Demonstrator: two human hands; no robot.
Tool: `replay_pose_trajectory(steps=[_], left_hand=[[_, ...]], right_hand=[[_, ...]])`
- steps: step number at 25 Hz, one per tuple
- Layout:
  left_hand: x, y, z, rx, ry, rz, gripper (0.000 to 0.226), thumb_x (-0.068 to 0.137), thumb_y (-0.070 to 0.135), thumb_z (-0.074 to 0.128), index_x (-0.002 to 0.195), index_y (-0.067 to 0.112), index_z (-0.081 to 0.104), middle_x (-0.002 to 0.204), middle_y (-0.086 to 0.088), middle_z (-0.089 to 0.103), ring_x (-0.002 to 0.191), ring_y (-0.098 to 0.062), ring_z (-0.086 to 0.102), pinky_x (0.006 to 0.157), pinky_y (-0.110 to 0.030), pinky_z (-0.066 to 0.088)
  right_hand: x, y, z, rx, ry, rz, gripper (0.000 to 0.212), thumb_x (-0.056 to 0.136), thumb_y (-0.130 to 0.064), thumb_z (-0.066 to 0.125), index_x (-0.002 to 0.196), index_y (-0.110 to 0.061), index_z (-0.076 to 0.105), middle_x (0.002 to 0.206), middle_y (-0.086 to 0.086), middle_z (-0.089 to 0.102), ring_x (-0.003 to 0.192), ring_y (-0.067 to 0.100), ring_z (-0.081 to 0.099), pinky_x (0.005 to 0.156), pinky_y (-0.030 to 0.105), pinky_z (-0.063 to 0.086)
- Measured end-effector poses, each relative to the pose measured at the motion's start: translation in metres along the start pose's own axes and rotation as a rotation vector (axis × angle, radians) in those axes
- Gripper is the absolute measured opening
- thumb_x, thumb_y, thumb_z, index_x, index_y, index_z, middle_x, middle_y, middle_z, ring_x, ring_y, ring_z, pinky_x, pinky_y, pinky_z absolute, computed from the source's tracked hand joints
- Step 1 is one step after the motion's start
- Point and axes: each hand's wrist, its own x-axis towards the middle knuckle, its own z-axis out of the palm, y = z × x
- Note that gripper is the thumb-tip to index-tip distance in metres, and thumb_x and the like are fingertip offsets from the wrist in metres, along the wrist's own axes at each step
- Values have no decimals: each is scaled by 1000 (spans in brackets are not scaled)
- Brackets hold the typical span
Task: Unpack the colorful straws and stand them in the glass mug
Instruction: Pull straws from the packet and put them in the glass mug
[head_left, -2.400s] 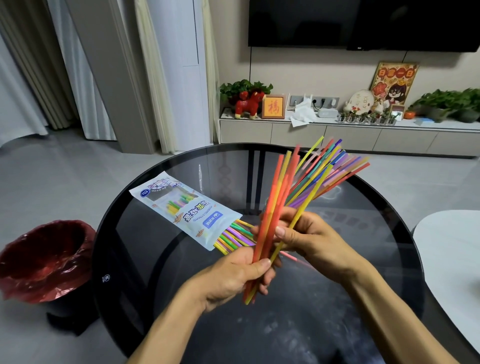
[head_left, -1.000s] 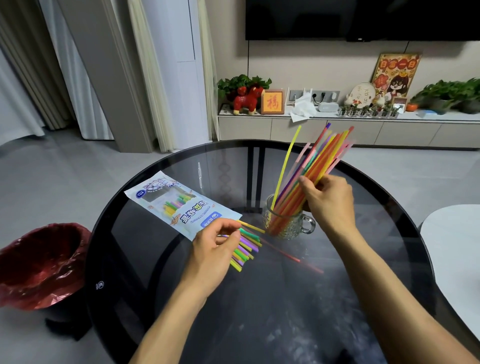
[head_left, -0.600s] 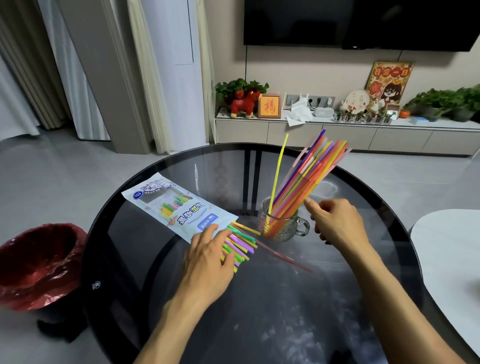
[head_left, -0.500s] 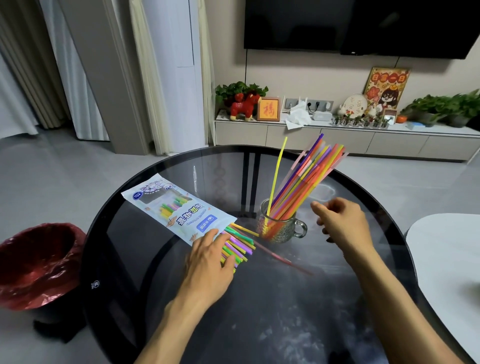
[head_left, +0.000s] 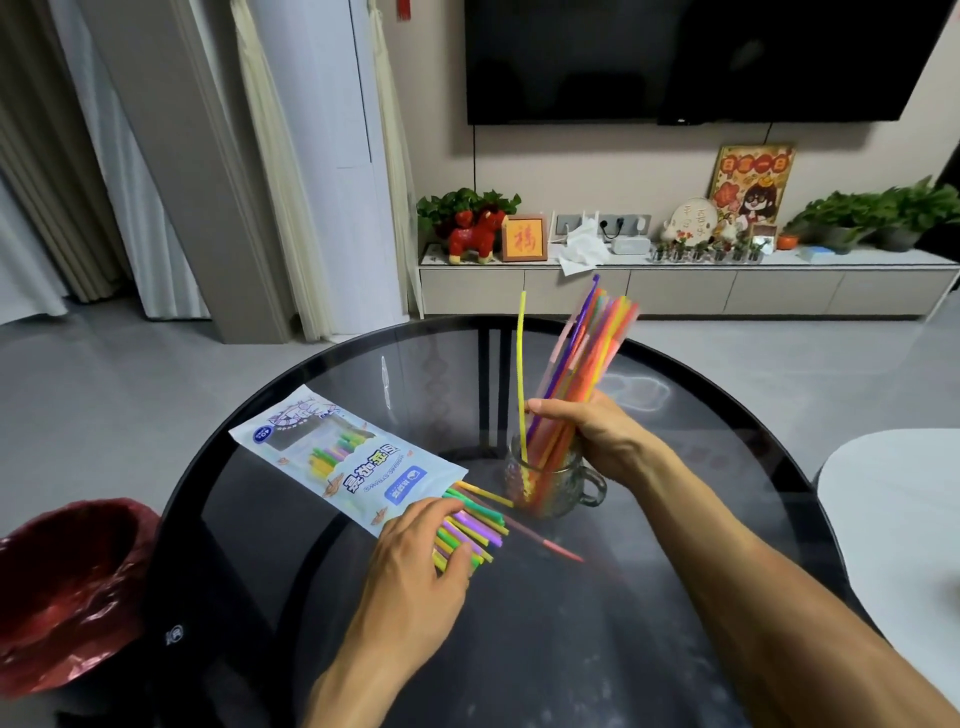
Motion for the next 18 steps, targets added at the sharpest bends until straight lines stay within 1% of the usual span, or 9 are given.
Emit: replay_pose_trajectory(steps=[2, 4, 6, 8, 10, 12, 14, 16, 18], left_hand=[[1, -1, -1, -12, -12, -8, 27, 90, 21, 59, 115, 31, 57, 114, 20, 55, 108, -1, 46, 84, -7, 33], [2, -2, -1, -25, -30, -32, 27, 90, 22, 58, 115, 32, 57, 112, 21, 54, 108, -1, 47, 82, -3, 33], [6, 0, 0, -70, -24, -64, 29, 90, 23, 58, 118, 32, 58, 114, 19, 58, 109, -4, 49, 85, -7, 36], [22, 8, 3, -148, -1, -127, 32, 90, 25, 59, 122, 29, 58, 119, 14, 63, 113, -7, 55, 96, -23, 44], [54, 18, 8, -230, 22, -234, 40, 91, 28, 59, 130, 24, 54, 127, 6, 63, 117, -13, 56, 102, -34, 45], [93, 28, 14, -267, -33, -328, 50, 93, 32, 56, 140, 20, 45, 137, 1, 57, 123, -18, 54, 102, -35, 43], [121, 34, 21, -368, -93, -383, 54, 93, 34, 55, 143, 17, 42, 142, -2, 53, 127, -22, 51, 101, -35, 41], [134, 33, 32, -479, -106, -396, 51, 92, 31, 61, 138, 15, 48, 138, -4, 57, 123, -22, 54, 95, -30, 43], [138, 29, 40, -540, -79, -388, 44, 89, 25, 66, 130, 15, 55, 130, -6, 63, 114, -19, 59, 90, -27, 46]], right_hand=[[8, -1, 2, 28, 27, 13, 61, 69, -13, 86, 122, -3, 58, 109, 20, 72, 101, 33, 71, 89, 45, 58], [10, -1, 3, 48, 38, 9, 58, 71, -10, 84, 122, -5, 58, 112, 21, 71, 105, 34, 69, 90, 45, 57], [10, -1, 4, 25, 20, 5, 59, 72, -11, 83, 124, -9, 56, 114, 17, 70, 106, 32, 68, 90, 43, 56], [9, 2, 2, 3, 25, -10, 60, 71, -12, 84, 124, -10, 56, 114, 14, 70, 107, 30, 67, 91, 42, 55], [8, 4, 1, 21, 52, -28, 60, 70, -13, 85, 124, -8, 58, 112, 15, 71, 106, 30, 68, 92, 44, 56], [6, 5, 0, 47, 62, -50, 57, 71, -12, 84, 123, -7, 59, 112, 16, 71, 106, 30, 68, 88, 42, 57], [3, 3, -2, 49, 56, -66, 53, 73, -11, 82, 122, -7, 60, 112, 15, 71, 105, 28, 68, 83, 36, 55], [2, 4, -4, 50, 66, -80, 50, 74, -11, 80, 120, -7, 60, 112, 15, 71, 105, 27, 68, 83, 36, 55], [2, 6, -2, 64, 96, -89, 47, 74, -10, 81, 117, -7, 62, 111, 16, 72, 105, 29, 68, 89, 41, 55]])
